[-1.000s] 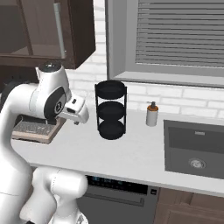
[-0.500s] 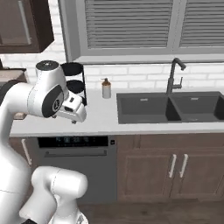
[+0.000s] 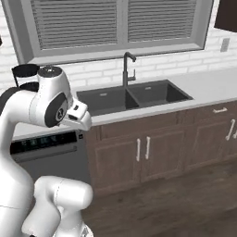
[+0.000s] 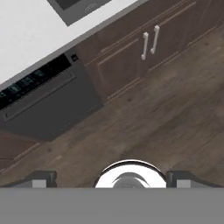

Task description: Navigate to the electric kettle.

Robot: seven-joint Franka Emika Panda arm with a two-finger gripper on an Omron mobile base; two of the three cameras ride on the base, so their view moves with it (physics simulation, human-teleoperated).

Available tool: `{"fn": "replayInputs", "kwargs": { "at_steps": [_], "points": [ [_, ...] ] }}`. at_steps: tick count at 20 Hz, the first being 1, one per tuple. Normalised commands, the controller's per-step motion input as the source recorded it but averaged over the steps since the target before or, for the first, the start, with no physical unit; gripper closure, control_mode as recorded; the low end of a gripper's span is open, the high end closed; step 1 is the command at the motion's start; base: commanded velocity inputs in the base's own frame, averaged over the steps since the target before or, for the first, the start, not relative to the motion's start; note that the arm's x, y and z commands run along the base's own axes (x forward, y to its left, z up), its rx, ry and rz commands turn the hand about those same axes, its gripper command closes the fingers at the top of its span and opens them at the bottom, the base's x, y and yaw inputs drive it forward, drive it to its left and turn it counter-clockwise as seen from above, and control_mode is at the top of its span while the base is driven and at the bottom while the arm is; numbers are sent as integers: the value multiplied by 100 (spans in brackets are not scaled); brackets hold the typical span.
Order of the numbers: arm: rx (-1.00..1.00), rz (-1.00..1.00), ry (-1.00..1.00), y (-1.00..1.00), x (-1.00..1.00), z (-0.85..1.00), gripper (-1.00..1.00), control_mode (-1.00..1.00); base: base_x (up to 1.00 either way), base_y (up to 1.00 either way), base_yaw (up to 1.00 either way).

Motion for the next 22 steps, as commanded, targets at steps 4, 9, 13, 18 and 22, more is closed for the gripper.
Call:
{"fn": "replayInputs", "kwargs": {
  "at_steps": [4, 9, 13, 18, 22],
  "points": [
    [0, 0, 0, 0, 0, 0, -100, 100, 74, -70, -6],
    [0, 0, 0, 0, 0, 0, -100, 100, 85, -100, 4],
    [0, 0, 0, 0, 0, 0, -100, 100, 92, -100, 15],
    [0, 0, 0, 0, 0, 0, -100, 100, 97, -100, 21],
    [0, 0, 0, 0, 0, 0, -100, 100, 93, -100, 22]
  ]
}}
